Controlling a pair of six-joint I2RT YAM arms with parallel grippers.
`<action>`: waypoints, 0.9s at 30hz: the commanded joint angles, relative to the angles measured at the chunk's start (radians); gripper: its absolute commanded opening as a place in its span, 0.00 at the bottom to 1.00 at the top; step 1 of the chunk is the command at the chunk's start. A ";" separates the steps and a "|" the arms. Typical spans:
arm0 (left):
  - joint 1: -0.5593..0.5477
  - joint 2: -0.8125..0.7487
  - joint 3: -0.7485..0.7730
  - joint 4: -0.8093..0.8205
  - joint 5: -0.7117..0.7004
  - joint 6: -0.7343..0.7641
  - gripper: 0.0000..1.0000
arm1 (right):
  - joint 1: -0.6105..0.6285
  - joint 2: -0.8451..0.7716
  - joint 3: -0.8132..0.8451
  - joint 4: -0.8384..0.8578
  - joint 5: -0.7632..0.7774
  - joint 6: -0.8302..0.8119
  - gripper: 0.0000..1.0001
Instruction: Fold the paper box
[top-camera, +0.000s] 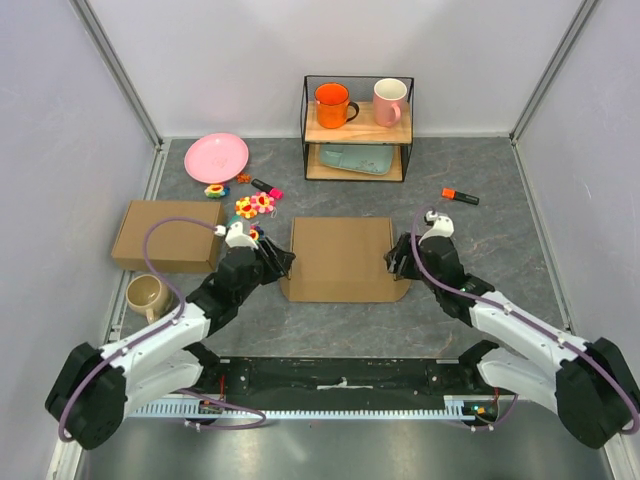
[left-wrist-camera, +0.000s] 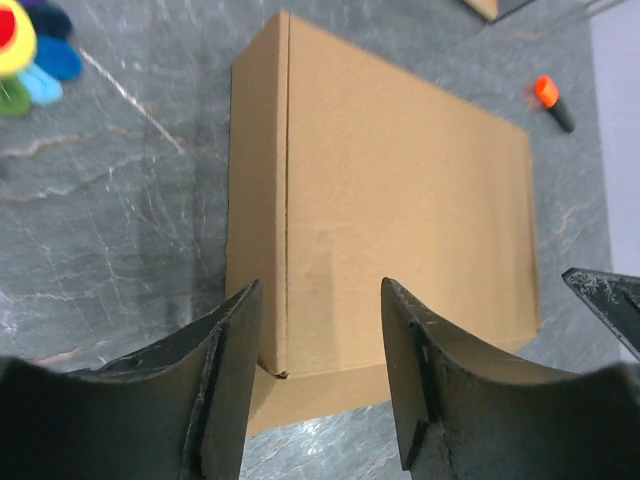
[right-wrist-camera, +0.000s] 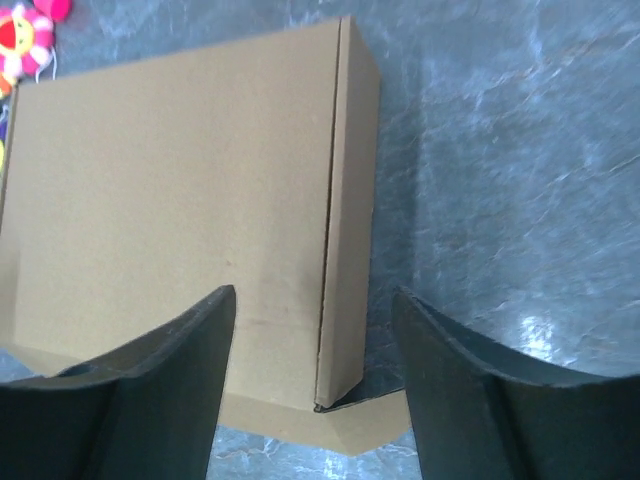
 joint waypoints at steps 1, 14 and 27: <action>0.016 -0.090 0.076 -0.124 -0.081 0.053 0.58 | -0.049 -0.072 0.044 -0.082 0.036 -0.034 0.66; 0.213 0.123 0.058 0.010 0.182 -0.018 0.02 | -0.123 0.049 -0.023 0.040 -0.071 0.038 0.00; 0.213 0.247 0.059 0.096 0.337 -0.020 0.02 | -0.121 0.100 -0.081 0.135 -0.159 0.067 0.00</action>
